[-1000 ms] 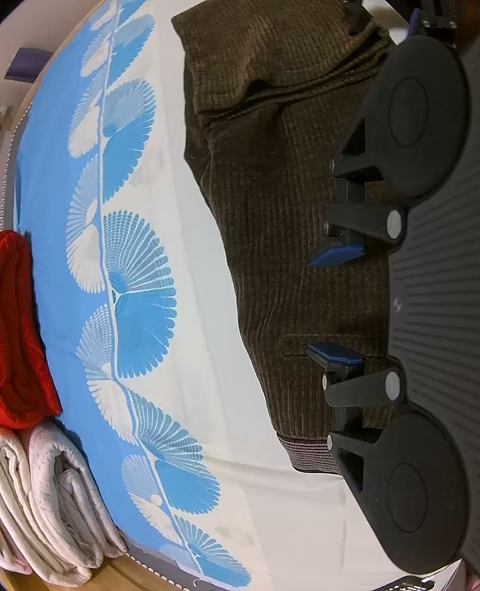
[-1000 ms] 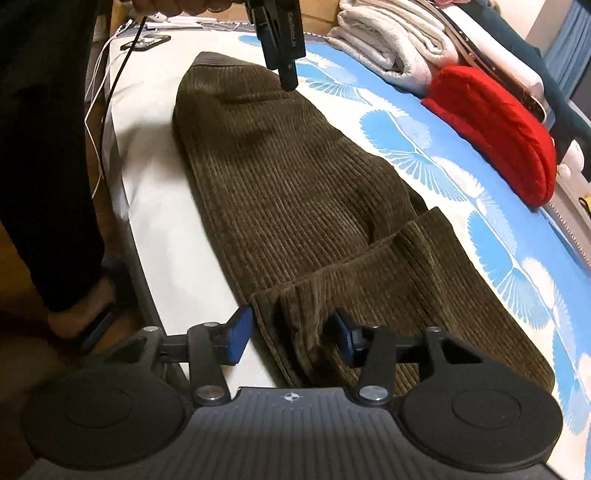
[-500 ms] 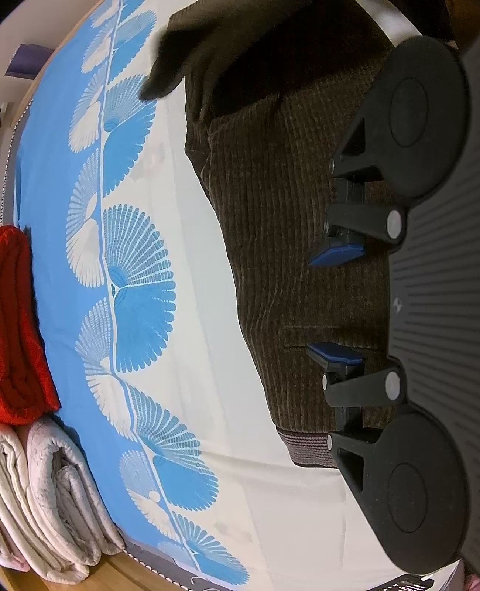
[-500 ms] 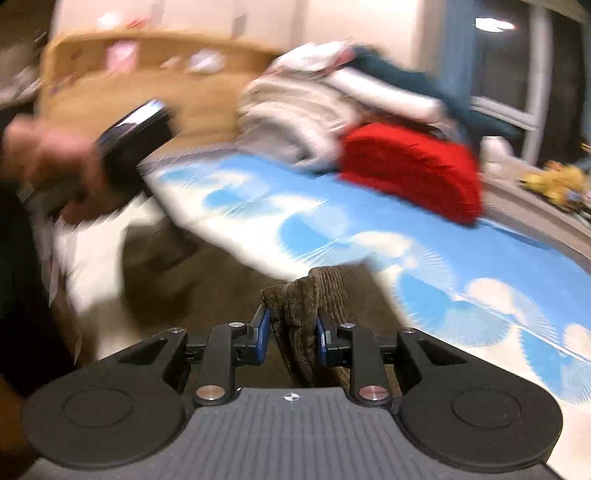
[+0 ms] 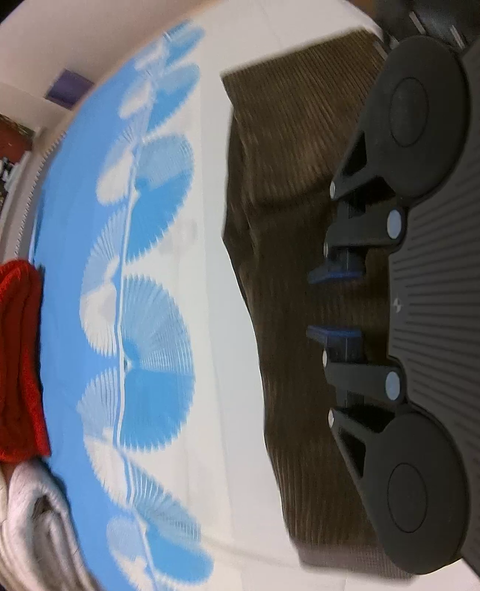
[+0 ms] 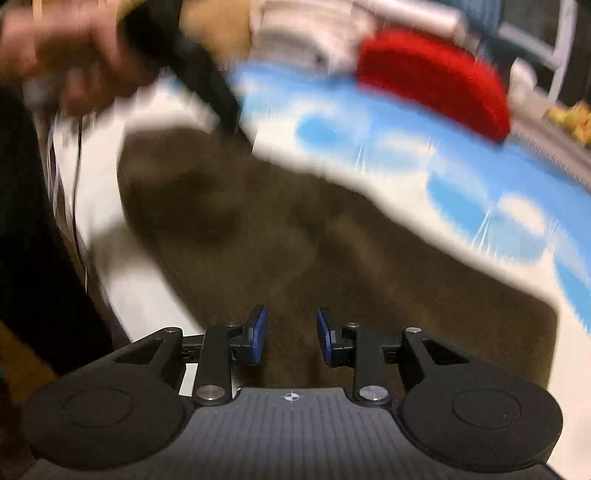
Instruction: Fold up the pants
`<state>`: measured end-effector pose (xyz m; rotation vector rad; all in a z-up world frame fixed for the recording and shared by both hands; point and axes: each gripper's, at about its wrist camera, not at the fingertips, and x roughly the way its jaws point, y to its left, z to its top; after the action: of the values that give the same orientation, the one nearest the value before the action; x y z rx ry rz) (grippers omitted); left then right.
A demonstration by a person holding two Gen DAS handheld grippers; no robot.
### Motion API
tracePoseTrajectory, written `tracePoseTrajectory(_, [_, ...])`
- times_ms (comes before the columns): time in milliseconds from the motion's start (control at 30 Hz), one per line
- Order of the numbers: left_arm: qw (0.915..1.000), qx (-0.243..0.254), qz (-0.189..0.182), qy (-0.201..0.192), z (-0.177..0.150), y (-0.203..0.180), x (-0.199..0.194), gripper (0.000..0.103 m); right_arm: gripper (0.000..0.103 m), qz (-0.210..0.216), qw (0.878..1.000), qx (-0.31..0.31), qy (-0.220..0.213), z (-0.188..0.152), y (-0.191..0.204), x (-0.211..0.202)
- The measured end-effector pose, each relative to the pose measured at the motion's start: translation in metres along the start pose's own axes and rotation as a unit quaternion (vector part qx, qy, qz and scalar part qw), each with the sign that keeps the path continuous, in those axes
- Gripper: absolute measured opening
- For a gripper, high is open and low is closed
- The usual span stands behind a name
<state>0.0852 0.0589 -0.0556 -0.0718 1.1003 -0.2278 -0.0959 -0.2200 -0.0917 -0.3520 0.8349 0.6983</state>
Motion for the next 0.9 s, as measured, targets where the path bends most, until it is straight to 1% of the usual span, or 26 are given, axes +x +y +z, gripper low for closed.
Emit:
tracePoseTrajectory(33, [0.9999,-0.005,-0.013,-0.001,0.003,-0.006,0.003,0.024,0.030,0.009,0.999,-0.013,0.048,-0.007,0.003,0.014])
tracePoseTrajectory(67, [0.9996,-0.009,-0.027,-0.001,0.005,-0.012,0.007,0.024,0.030,0.005,0.998,-0.026,0.053,-0.011,0.007,0.018])
tracePoseTrajectory(133, [0.9983,-0.013,-0.057,0.002,0.011,-0.025,0.017,0.024,0.030,0.000,0.999,-0.031,0.044,-0.008,0.010,0.010])
tracePoseTrajectory(233, [0.9955,-0.021,-0.090,0.021,0.019,-0.040,0.041,0.025,0.032,0.012,1.000,0.011,0.010,-0.001,-0.002,-0.010])
tracePoseTrajectory(267, [0.9947,-0.023,-0.096,0.029,0.022,-0.044,0.052,0.026,0.034,0.007,1.000,0.029,-0.001,0.000,-0.008,-0.016])
tracePoseTrajectory(333, [0.9943,-0.031,-0.095,0.038,0.025,-0.050,0.072,0.026,0.039,-0.016,0.998,0.055,-0.009,0.000,-0.019,-0.021])
tracePoseTrajectory(433, [0.9926,-0.046,-0.095,0.060,0.027,-0.053,0.100,0.033,0.041,-0.061,0.993,0.097,-0.011,-0.004,-0.042,-0.027])
tracePoseTrajectory(500, [0.9914,-0.045,-0.101,0.070,0.029,-0.055,0.112,0.035,0.045,-0.107,0.985,0.135,0.000,-0.009,-0.060,-0.030])
tracePoseTrajectory(533, [0.9910,-0.042,-0.103,0.074,0.029,-0.057,0.117,0.038,0.045,-0.127,0.980,0.154,0.004,-0.012,-0.068,-0.031])
tracePoseTrajectory(600, [0.9922,-0.026,-0.093,0.078,0.032,-0.064,0.127,0.038,0.047,-0.162,0.965,0.205,0.009,-0.022,-0.090,-0.041])
tracePoseTrajectory(633, [0.9930,-0.016,-0.088,0.076,0.033,-0.068,0.130,0.034,0.050,-0.176,0.956,0.235,0.009,-0.028,-0.102,-0.046])
tracePoseTrajectory(667, [0.9939,-0.007,-0.086,0.068,0.035,-0.072,0.129,0.026,0.051,-0.184,0.948,0.258,0.011,-0.033,-0.110,-0.049])
tracePoseTrajectory(700, [0.9953,0.006,-0.086,0.046,0.040,-0.075,0.124,0.021,0.054,-0.191,0.940,0.284,0.014,-0.037,-0.120,-0.052])
tracePoseTrajectory(733, [0.9955,0.010,-0.094,0.011,0.046,-0.076,0.114,0.018,0.054,-0.198,0.931,0.308,0.017,-0.047,-0.125,-0.056])
tracePoseTrajectory(767, [0.9945,0.007,-0.103,-0.020,0.050,-0.075,0.104,0.018,0.054,-0.201,0.921,0.332,0.021,-0.055,-0.131,-0.059])
tracePoseTrajectory(800, [0.9951,0.012,-0.092,-0.035,0.054,-0.076,0.099,0.018,0.055,-0.200,0.915,0.350,0.026,-0.060,-0.135,-0.061])
tracePoseTrajectory(833, [0.9973,0.023,-0.067,-0.019,0.053,-0.077,0.103,0.019,0.055,-0.199,0.908,0.367,0.030,-0.066,-0.137,-0.062])
tracePoseTrajectory(867, [0.9983,0.038,-0.042,0.016,0.047,-0.078,0.114,0.023,0.055,-0.197,0.901,0.385,0.034,-0.071,-0.140,-0.063])
tracePoseTrajectory(900, [0.9979,0.041,-0.030,0.039,0.041,-0.077,0.121,0.028,0.058,-0.191,0.896,0.399,0.036,-0.076,-0.142,-0.063])
